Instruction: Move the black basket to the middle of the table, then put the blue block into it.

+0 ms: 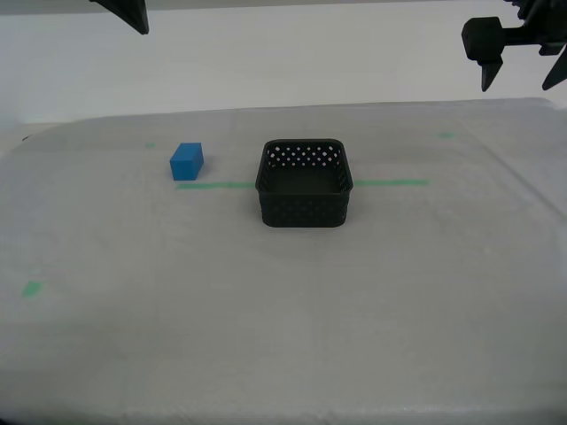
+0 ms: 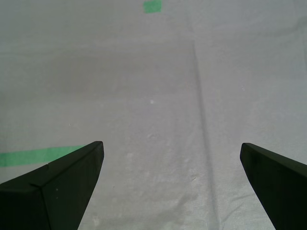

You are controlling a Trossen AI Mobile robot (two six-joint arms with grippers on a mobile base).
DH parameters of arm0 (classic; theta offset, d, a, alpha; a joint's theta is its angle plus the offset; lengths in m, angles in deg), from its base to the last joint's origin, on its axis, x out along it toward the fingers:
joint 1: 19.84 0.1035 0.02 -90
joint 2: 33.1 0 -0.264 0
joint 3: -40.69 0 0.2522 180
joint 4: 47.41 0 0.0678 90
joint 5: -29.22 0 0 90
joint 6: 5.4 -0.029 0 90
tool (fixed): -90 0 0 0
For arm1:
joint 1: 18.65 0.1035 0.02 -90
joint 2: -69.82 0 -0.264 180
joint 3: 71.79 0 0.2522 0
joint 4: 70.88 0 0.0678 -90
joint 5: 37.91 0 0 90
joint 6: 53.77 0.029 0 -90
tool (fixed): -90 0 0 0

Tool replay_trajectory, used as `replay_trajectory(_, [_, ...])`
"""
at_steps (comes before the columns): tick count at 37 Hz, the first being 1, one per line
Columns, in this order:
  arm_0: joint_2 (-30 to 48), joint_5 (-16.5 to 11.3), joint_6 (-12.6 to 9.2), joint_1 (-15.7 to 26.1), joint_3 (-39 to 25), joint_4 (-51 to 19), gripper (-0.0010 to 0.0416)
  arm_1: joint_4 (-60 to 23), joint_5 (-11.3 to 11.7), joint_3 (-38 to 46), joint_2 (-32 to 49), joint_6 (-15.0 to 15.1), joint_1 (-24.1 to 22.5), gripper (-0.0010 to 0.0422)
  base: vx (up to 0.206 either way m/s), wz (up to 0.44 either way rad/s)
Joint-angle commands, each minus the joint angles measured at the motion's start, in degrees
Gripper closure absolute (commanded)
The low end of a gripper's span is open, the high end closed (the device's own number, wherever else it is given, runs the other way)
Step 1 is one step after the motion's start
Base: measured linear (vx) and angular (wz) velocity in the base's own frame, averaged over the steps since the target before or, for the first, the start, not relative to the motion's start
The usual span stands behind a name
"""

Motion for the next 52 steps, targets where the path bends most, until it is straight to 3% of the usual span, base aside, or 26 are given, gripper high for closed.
replay_trajectory(1, [0.0,0.2,0.04,0.02,-0.04,0.0,0.0007,-0.31,-0.13,0.74,0.94,-0.68,-0.26,0.0407,0.0,0.0])
replay_trajectory(7, [0.0,0.17,0.04,0.02,-0.04,0.0,0.0007,-0.2,0.48,0.61,0.94,-0.94,-0.33,0.0349,0.0,0.0])
replay_trajectory(24, [0.0,0.17,0.04,0.02,-0.04,0.0,0.0007,-0.85,0.96,0.7,0.92,-0.94,-0.33,0.0091,0.0,0.0])
replay_trajectory(31, [0.0,0.17,0.04,0.02,-0.04,0.0,0.0007,-1.51,0.92,0.68,0.92,-0.92,-0.33,0.0003,0.0,0.0])
replay_trajectory(36, [0.0,0.17,0.04,0.02,-0.04,0.0,0.0007,-1.49,-0.48,0.61,0.92,-0.92,-0.31,0.0032,0.0,0.0])
replay_trajectory(42, [0.0,0.17,0.04,0.02,-0.04,0.02,0.0007,-1.44,-0.7,0.61,0.94,-0.72,-0.33,0.0007,0.0,0.0])
replay_trajectory(52, [0.0,0.2,0.04,0.02,-0.04,-0.02,0.0007,-0.76,-0.5,0.48,2.69,-1.68,-0.39,0.0013,0.0,0.0])
